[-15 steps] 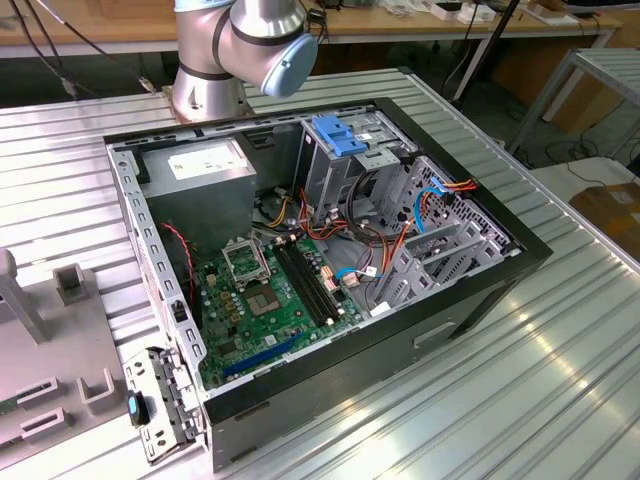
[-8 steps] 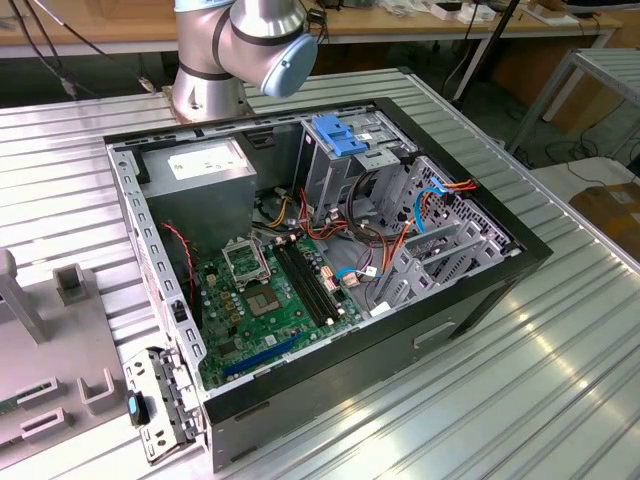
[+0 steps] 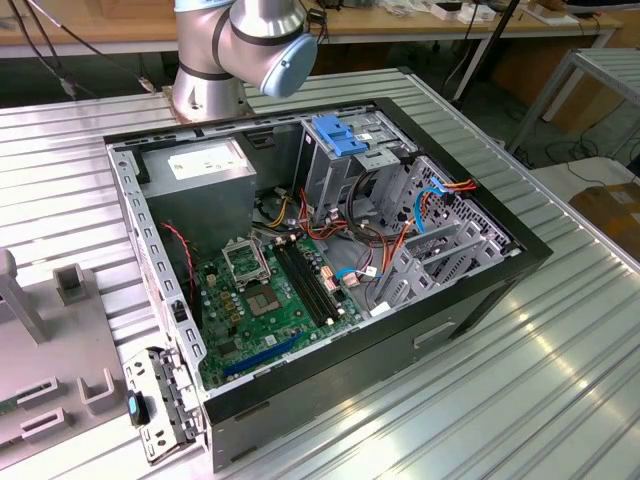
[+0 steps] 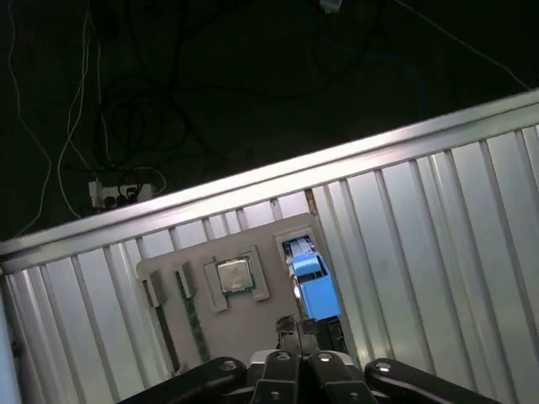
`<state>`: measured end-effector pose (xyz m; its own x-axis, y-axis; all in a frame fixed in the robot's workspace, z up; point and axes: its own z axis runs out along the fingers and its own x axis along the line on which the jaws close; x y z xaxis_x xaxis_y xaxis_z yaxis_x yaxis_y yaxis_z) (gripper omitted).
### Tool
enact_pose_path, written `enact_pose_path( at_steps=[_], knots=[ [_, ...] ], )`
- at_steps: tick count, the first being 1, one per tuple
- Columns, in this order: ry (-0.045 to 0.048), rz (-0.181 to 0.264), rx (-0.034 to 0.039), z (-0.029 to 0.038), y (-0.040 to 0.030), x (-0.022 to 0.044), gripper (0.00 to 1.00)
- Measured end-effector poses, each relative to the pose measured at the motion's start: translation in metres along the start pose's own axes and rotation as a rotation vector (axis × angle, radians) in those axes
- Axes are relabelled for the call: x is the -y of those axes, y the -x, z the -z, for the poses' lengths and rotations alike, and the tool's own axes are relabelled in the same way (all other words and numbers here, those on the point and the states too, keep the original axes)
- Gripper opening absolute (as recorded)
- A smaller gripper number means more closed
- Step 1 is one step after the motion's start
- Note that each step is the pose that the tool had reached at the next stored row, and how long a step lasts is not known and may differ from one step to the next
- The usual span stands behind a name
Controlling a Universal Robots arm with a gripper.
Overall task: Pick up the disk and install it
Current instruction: 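Pick up the disk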
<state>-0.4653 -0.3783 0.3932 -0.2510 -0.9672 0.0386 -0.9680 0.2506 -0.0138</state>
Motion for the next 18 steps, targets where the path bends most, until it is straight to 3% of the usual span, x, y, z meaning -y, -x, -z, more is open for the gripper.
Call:
enact_pose_path(
  at_steps=[4, 6, 7, 9, 10, 12, 16, 18],
  knots=[
    [-0.004, 0.068, -0.0045, 0.0, 0.0001, 0.0, 0.11],
    [-0.0056, 0.097, -0.0054, -0.0001, 0.0003, -0.0001, 0.17],
    [-0.007, 0.121, -0.0058, -0.0004, 0.0006, -0.0001, 0.23],
    [-0.0111, 0.191, -0.0064, -0.004, 0.0027, -0.0007, 0.47],
    [-0.0135, 0.243, -0.0074, -0.0072, 0.0041, -0.001, 0.54],
    [-0.0164, 0.305, -0.0068, -0.0105, 0.0044, -0.0012, 0.54],
    [-0.0181, 0.317, -0.0067, -0.0174, 0.0053, -0.001, 0.54],
    [-0.0167, 0.286, -0.0072, -0.0191, 0.0059, -0.0011, 0.54]
  ],
)
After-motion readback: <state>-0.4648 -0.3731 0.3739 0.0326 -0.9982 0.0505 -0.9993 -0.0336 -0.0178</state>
